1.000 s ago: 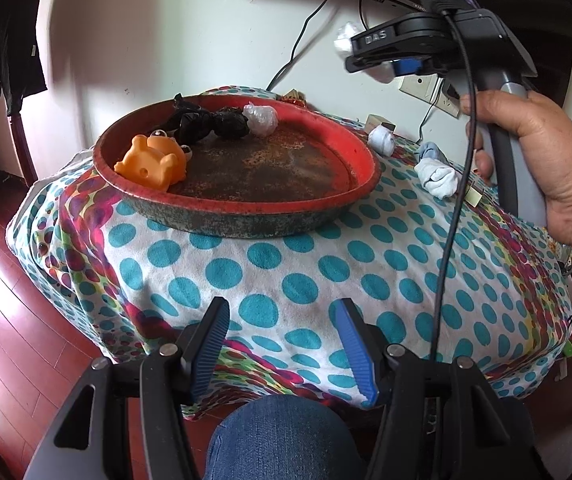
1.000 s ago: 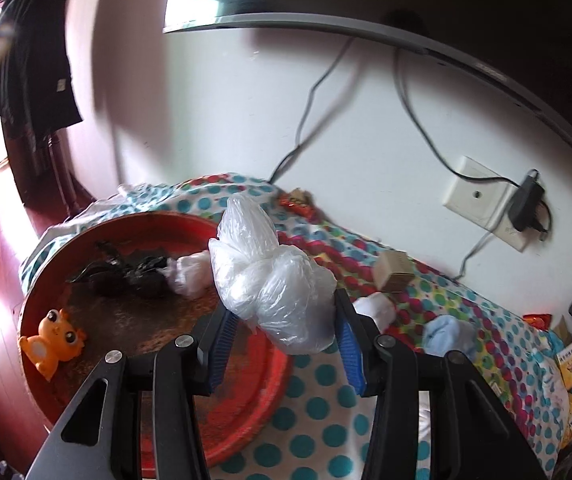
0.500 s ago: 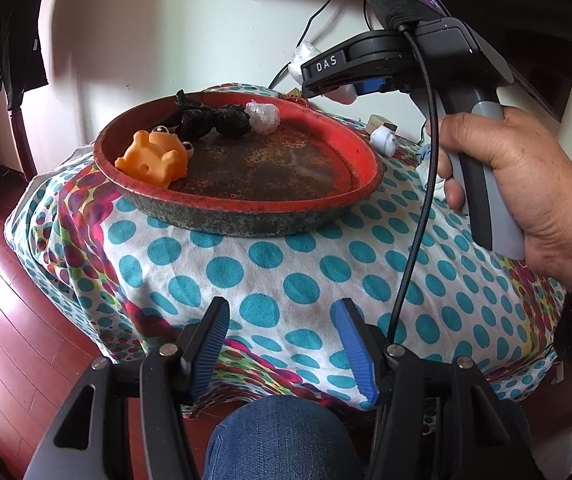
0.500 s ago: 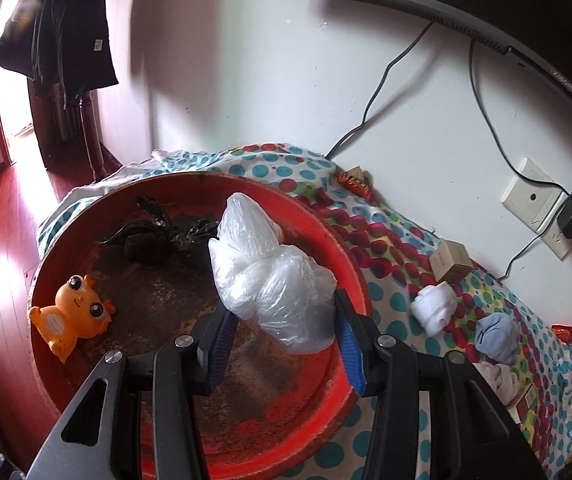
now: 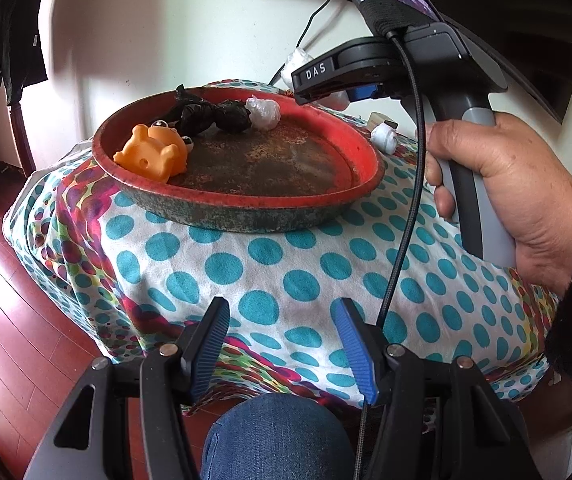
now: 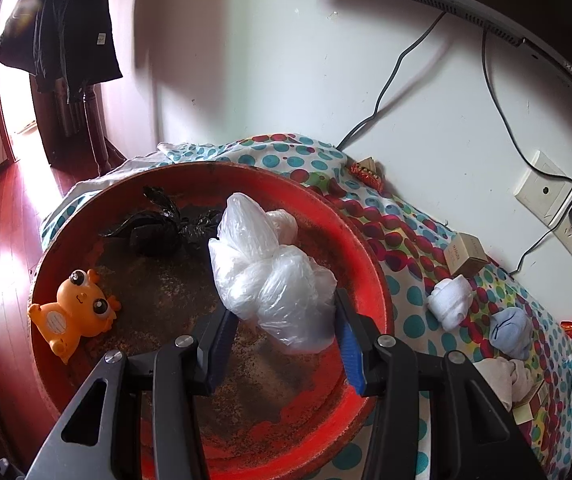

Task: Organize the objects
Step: 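Lower the white bag into the red tray and open the right tool, then withdraw the right tool from the tray back over the bed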

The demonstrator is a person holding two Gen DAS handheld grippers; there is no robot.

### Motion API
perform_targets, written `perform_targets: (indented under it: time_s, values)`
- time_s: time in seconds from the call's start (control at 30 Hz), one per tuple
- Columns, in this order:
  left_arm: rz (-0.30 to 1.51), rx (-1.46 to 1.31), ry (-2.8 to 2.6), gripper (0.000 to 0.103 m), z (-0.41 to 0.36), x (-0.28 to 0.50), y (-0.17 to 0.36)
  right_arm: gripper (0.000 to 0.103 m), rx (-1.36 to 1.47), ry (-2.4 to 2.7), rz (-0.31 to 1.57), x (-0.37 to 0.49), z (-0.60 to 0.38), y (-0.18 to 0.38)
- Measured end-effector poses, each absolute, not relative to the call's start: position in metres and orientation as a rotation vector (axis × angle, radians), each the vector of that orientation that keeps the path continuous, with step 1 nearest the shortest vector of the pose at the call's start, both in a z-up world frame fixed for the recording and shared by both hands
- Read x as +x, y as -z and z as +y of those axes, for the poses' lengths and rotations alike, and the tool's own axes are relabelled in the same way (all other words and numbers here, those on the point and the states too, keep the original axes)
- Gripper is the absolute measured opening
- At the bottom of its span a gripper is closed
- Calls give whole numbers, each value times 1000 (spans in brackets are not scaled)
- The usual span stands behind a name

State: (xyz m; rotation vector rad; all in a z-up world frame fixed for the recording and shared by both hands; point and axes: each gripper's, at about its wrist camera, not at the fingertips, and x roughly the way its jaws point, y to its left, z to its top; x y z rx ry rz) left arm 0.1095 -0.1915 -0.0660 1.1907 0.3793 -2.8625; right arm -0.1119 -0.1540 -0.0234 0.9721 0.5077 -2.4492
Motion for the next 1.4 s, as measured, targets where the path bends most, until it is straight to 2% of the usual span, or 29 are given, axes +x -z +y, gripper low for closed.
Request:
perform_targets:
  time_s: [0.2,0.37,0.67,0.87,0.9,0.93,1.0,1.1,1.17,1.23,1.33,1.4]
  values:
    - [392,1203,2859,57,-191,109,67,44,1010,2372,498,-102,-162,40]
    - [396,1212,2857,57,-191,110,68,44,1031,2280,595,-84,-179,65]
    - [410,1226,2853,57,-194,110,69,44,1048,2134,649,-66,-189,85]
    - [413,1233,2852,57,-195,109,70,47,1075,2111,601,-70,-188,85]
    - [413,1236,2851,57,-195,109,70,51,1070,2107,579,-70,-186,83]
    - [413,1239,2851,57,-195,109,70,64,1067,2105,562,-70,-184,81]
    - [414,1242,2852,57,-195,109,70,83,1035,2130,553,-68,-180,74]
    - [412,1241,2851,57,-195,109,71,85,956,2211,488,-69,-155,49]
    - [408,1234,2850,57,-196,108,70,91,902,2324,438,-74,-124,30]
    - [411,1237,2860,57,-196,108,70,102,865,2490,401,-83,-82,17]
    - [398,1214,2890,57,-194,111,66,103,910,2741,398,-106,-11,18]
    - [362,1175,2930,57,-188,115,60,103,1018,2891,331,-123,51,29]
